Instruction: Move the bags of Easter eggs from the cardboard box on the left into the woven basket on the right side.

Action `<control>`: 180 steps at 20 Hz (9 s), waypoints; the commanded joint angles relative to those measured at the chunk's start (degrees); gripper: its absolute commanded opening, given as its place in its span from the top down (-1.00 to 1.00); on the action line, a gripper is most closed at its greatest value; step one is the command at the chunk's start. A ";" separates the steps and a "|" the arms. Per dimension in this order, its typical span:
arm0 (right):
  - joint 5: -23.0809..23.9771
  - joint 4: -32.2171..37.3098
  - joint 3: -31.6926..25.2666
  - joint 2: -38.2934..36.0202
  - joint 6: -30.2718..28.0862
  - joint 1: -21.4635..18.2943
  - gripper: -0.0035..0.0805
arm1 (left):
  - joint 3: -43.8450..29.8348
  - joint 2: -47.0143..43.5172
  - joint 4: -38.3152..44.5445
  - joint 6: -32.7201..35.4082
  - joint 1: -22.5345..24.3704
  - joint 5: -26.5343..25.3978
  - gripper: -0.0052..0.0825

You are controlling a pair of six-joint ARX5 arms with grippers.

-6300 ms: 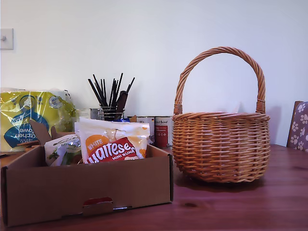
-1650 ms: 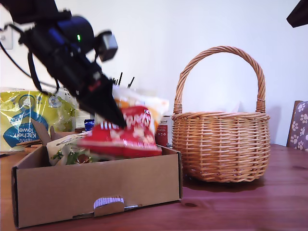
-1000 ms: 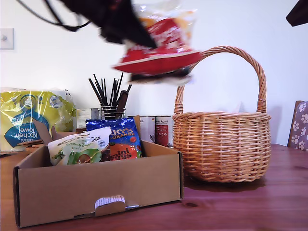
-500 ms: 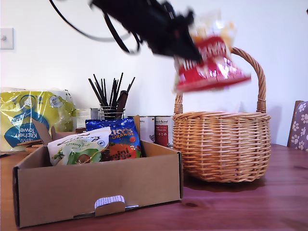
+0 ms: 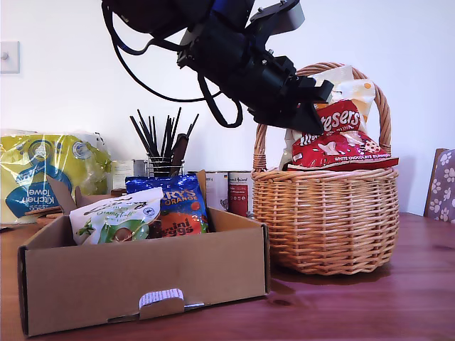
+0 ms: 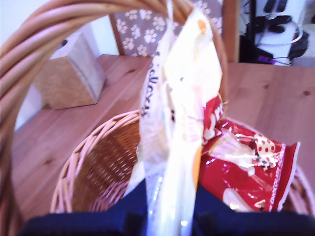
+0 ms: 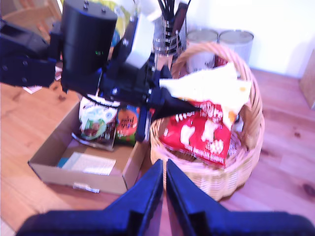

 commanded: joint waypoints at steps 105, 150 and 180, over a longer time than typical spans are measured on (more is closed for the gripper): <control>1.92 -2.21 -0.39 0.04 -1.68 0.15 0.94 | -27.17 -35.63 -21.35 13.11 22.82 -3.08 0.88; -10.10 -6.01 -0.39 -0.04 -1.70 1.33 0.94 | 15.50 1.55 -29.51 -2.80 -0.46 0.81 0.11; -9.09 -5.14 -0.42 0.04 -2.51 1.38 0.94 | -22.62 -33.09 -18.95 1.88 27.98 15.65 -0.93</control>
